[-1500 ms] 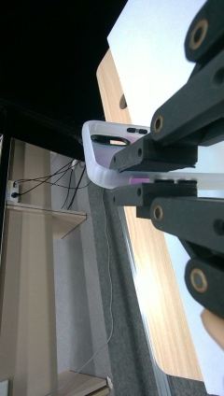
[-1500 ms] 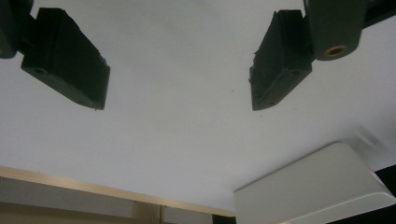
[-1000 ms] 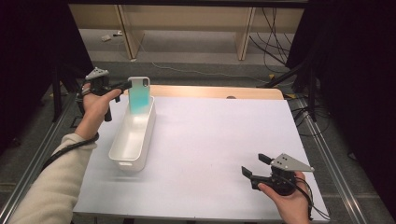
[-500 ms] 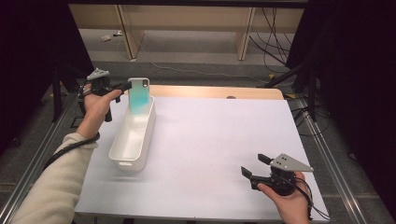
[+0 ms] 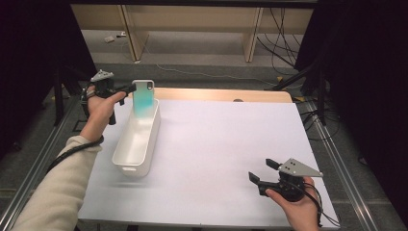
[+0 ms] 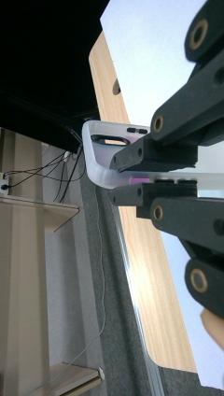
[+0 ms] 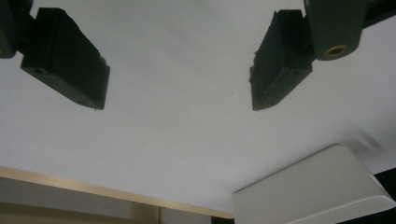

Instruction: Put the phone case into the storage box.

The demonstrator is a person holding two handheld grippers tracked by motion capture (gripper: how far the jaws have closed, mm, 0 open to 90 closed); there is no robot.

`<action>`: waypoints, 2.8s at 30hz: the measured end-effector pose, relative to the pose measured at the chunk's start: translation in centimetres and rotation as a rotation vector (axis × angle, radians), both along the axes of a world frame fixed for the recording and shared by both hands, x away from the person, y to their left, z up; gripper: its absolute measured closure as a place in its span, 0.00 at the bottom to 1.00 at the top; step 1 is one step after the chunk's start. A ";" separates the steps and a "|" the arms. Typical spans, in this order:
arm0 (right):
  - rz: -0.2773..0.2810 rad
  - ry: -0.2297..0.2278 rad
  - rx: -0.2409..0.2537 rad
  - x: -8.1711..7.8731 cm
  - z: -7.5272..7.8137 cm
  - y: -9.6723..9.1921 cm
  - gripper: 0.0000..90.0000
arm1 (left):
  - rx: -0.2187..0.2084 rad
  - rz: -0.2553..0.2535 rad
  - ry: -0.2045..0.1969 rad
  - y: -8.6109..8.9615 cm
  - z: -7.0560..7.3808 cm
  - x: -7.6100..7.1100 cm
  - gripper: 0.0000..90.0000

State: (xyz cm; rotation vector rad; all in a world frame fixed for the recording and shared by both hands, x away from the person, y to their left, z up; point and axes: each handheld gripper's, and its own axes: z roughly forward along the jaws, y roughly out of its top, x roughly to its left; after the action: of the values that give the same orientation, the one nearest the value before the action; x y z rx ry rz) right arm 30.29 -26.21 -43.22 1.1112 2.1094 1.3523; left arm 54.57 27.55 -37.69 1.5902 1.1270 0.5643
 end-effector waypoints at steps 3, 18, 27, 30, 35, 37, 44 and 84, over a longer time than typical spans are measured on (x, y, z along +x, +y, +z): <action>0.008 -0.001 0.014 0.0 -0.1 0.1 0.24 | -0.001 0.002 0.002 0.0 0.0 0.1 0.92; 0.010 -0.014 0.011 0.2 -0.2 0.1 0.24 | 0.013 0.002 -0.001 -0.5 -0.2 0.6 0.92; 0.010 -0.002 -0.012 0.1 -0.2 0.0 0.24 | 0.021 0.003 0.004 -0.5 -0.4 0.8 0.92; 0.008 0.006 -0.006 0.1 -0.1 0.0 0.24 | 0.021 0.001 0.010 -0.5 -0.5 0.8 0.92; 0.009 0.022 -0.022 0.0 -0.1 0.0 0.24 | 0.026 0.001 0.011 -0.4 -0.7 0.8 0.92; 0.010 0.023 -0.021 0.0 -0.1 0.0 0.24 | 0.029 -0.003 0.013 -0.4 -0.8 0.8 0.92; 0.007 0.019 -0.026 0.0 -0.2 0.0 0.24 | 0.035 -0.002 0.018 -0.5 -1.3 0.9 0.92; 0.012 0.020 -0.004 0.1 -0.4 0.2 0.24 | 0.051 0.007 0.052 -0.2 -2.8 0.8 0.92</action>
State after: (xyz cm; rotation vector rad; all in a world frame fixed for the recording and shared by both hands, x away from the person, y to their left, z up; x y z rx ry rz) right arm 30.38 -26.02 -43.59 1.1166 2.1353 1.3469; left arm 55.40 27.37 -40.51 1.6531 1.1659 0.5631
